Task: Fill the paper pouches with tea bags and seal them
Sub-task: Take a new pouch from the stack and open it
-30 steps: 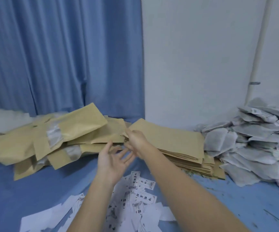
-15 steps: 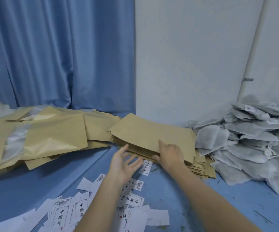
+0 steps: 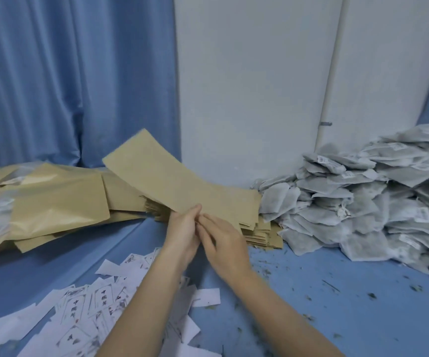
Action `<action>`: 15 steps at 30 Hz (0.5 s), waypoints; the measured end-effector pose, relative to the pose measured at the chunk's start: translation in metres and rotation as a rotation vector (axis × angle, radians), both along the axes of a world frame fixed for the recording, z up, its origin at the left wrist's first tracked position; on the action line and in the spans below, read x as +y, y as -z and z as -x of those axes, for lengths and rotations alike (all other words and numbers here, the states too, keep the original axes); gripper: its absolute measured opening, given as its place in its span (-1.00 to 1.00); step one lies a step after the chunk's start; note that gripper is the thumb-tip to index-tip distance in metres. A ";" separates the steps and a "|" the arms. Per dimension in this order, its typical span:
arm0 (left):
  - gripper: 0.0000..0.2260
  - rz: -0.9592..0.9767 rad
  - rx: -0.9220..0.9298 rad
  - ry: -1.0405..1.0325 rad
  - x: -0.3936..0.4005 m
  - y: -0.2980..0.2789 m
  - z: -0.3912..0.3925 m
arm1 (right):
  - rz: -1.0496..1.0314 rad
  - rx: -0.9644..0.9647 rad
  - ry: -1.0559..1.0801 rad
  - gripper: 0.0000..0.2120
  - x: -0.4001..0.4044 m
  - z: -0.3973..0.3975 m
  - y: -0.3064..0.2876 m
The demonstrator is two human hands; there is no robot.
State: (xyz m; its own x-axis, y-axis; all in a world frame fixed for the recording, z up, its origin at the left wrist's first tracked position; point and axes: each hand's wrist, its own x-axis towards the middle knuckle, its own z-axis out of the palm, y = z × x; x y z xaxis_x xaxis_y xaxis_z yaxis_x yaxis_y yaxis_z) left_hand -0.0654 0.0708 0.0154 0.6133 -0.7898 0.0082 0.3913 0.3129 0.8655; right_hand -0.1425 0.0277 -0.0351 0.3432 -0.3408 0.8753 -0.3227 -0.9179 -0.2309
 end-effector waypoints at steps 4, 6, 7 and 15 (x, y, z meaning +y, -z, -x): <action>-0.77 -0.096 -0.453 -0.298 0.019 -0.008 0.010 | -0.667 -0.010 -0.359 -0.72 0.022 0.021 -0.041; -0.63 -0.047 -0.744 -0.408 0.033 -0.008 0.013 | -0.991 -0.288 -0.571 -0.77 0.033 0.034 -0.072; -0.46 -0.010 -0.909 -0.424 0.039 -0.006 0.013 | -1.096 -0.408 -0.667 -0.76 0.035 0.042 -0.086; -0.07 -0.227 -1.709 -0.611 0.080 0.026 0.015 | -1.240 -0.750 -0.653 -0.64 0.028 0.122 -0.118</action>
State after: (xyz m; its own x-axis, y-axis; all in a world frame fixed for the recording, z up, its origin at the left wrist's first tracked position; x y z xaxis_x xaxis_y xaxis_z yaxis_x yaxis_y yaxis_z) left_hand -0.0801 0.1508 -0.0102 0.2183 -0.5592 0.7998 -0.9757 -0.1101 0.1893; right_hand -0.2647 0.0557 0.0832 0.3468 -0.9143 0.2093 0.5605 0.0231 -0.8278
